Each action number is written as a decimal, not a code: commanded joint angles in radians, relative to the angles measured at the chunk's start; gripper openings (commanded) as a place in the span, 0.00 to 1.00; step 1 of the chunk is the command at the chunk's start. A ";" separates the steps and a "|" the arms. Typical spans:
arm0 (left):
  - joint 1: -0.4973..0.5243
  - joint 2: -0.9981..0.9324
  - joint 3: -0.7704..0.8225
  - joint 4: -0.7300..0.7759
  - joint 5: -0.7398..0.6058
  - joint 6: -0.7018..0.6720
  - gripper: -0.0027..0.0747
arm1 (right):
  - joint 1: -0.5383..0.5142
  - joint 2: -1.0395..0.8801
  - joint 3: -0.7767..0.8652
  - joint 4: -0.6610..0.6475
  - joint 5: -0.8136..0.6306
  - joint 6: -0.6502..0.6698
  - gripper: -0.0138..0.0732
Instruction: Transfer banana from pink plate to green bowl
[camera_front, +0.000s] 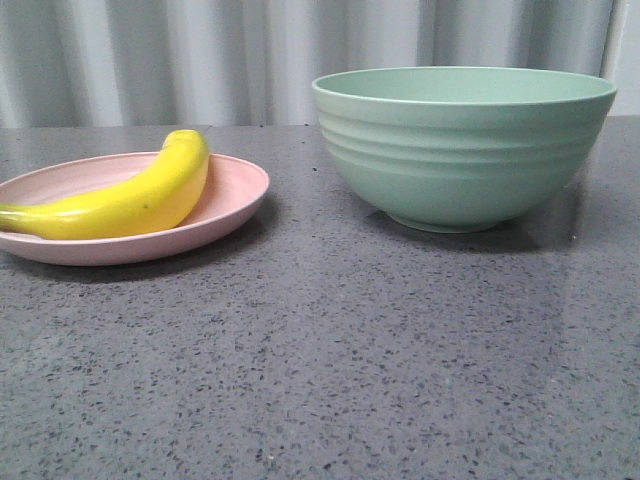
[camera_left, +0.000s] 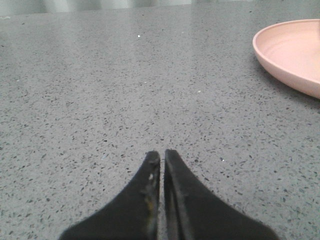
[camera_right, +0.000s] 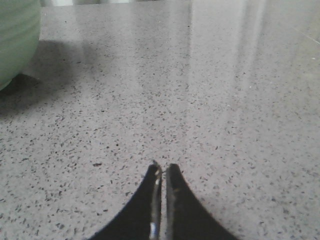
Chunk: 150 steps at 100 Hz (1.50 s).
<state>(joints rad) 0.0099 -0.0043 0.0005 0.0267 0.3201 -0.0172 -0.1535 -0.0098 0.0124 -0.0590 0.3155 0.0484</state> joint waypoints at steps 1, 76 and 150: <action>0.000 -0.032 0.026 0.007 -0.054 -0.009 0.01 | -0.004 -0.019 0.027 -0.019 -0.025 -0.006 0.07; 0.000 -0.032 0.026 0.009 -0.134 -0.009 0.01 | -0.004 -0.019 0.027 0.015 -0.129 -0.006 0.07; 0.000 -0.032 0.026 0.009 -0.134 -0.009 0.01 | -0.004 -0.019 0.027 0.015 -0.131 -0.006 0.07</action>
<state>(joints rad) 0.0099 -0.0043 0.0005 0.0352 0.2654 -0.0172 -0.1535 -0.0098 0.0124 -0.0422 0.2722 0.0484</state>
